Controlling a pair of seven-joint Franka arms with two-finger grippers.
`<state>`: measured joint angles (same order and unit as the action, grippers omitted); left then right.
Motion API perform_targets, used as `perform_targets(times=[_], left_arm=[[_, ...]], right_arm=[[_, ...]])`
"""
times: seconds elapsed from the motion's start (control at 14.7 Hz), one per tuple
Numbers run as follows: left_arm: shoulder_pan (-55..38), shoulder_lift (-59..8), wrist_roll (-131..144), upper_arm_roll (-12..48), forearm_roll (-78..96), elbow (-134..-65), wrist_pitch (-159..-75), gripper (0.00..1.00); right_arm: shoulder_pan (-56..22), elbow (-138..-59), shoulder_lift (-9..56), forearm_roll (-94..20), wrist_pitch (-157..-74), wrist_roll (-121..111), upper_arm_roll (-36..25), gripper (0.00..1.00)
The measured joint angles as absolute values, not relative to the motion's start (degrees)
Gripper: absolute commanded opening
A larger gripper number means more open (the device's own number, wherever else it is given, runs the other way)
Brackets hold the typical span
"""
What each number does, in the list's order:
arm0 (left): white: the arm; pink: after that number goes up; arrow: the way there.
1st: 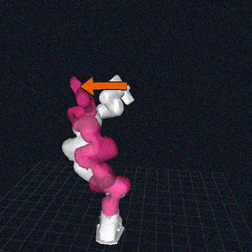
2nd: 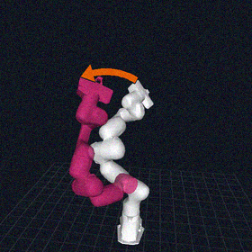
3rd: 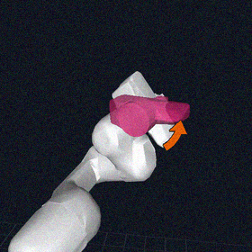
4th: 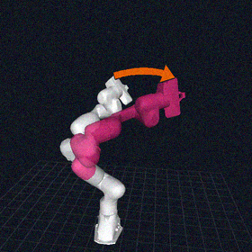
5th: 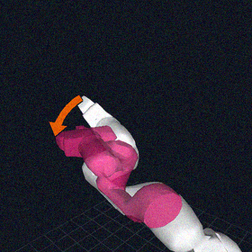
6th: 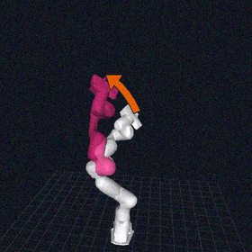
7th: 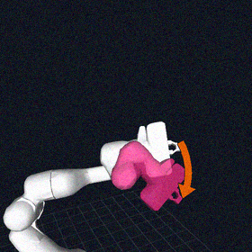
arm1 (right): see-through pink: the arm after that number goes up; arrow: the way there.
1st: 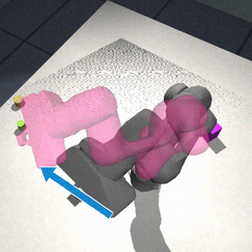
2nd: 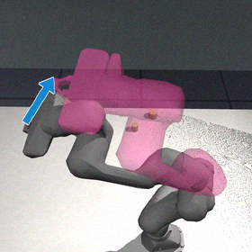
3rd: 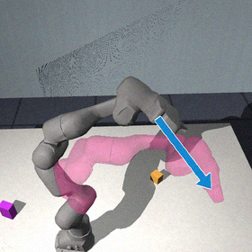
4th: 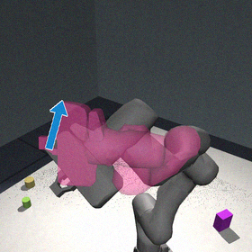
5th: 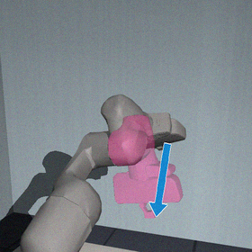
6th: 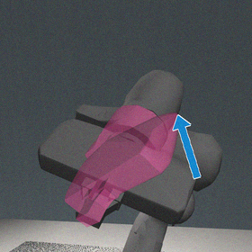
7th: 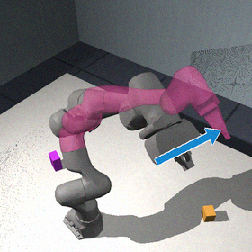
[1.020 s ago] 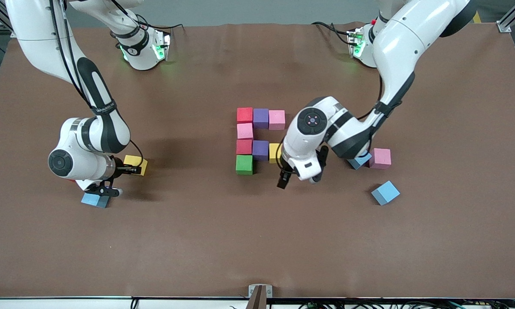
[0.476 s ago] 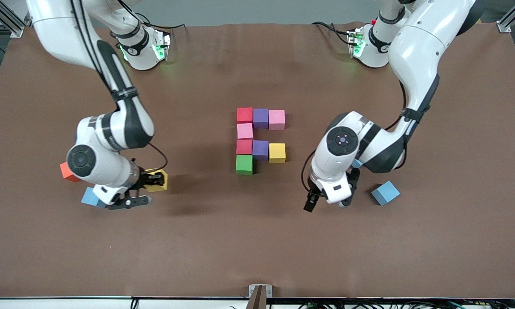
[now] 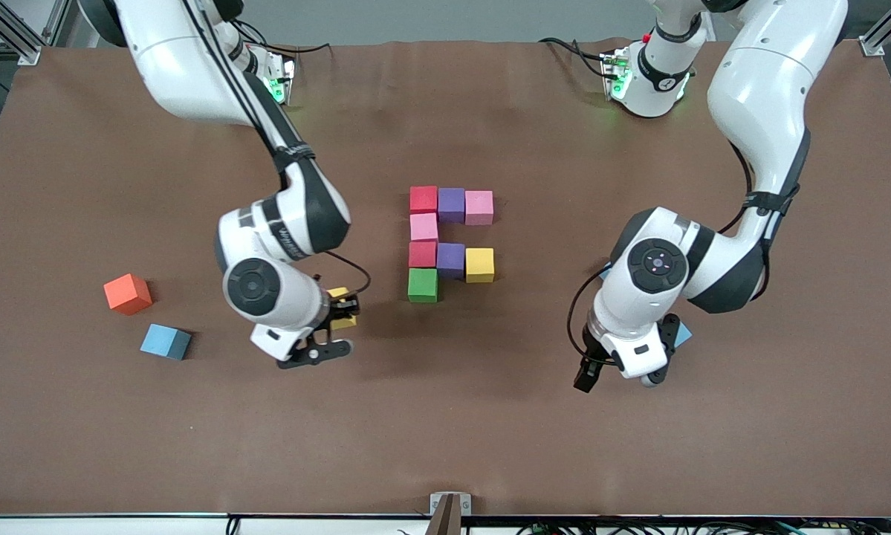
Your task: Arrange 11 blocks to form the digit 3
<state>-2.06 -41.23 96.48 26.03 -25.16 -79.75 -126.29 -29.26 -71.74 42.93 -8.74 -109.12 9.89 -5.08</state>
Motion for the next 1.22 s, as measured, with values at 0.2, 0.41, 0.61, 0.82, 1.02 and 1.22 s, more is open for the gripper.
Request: perform_targets(times=[0.2,0.41,0.61,0.82,1.02,1.22], left_arm=[[-1.54,-40.78,93.91,26.05,-25.16,-79.71,-126.13,1.0],[-1.55,-40.55,89.83,26.18,-25.15,-79.66,-126.05,1.0],[-1.51,-40.0,85.82,26.18,-24.98,-79.59,-126.05,1.0],[-1.32,-39.51,81.5,26.15,-24.68,-79.6,-125.93,1.0],[0.3,-39.4,74.36,26.14,-23.98,-79.59,-125.89,1.0],[0.85,-39.4,70.13,26.16,-23.25,-79.6,-125.89,1.0]], right_arm=[[-31.77,-65.61,47.3,-10.8,-109.21,14.27,-5.09,0.24],[-32.93,-61.66,50.75,-12.29,-110.19,16.26,-5.09,0.24],[-34.77,-60.54,52.77,-12.4,-112.13,20.19,-5.06,0.24],[-35.95,-60.38,53.89,-15.07,-114.7,22.34,-5.1,0.24],[-35.92,-60.22,54.43,-16.84,-115.97,22.39,-5.4,0.24],[-35.9,-60.21,54.77,-16.87,-116.26,22.45,-5.65,0.24]])
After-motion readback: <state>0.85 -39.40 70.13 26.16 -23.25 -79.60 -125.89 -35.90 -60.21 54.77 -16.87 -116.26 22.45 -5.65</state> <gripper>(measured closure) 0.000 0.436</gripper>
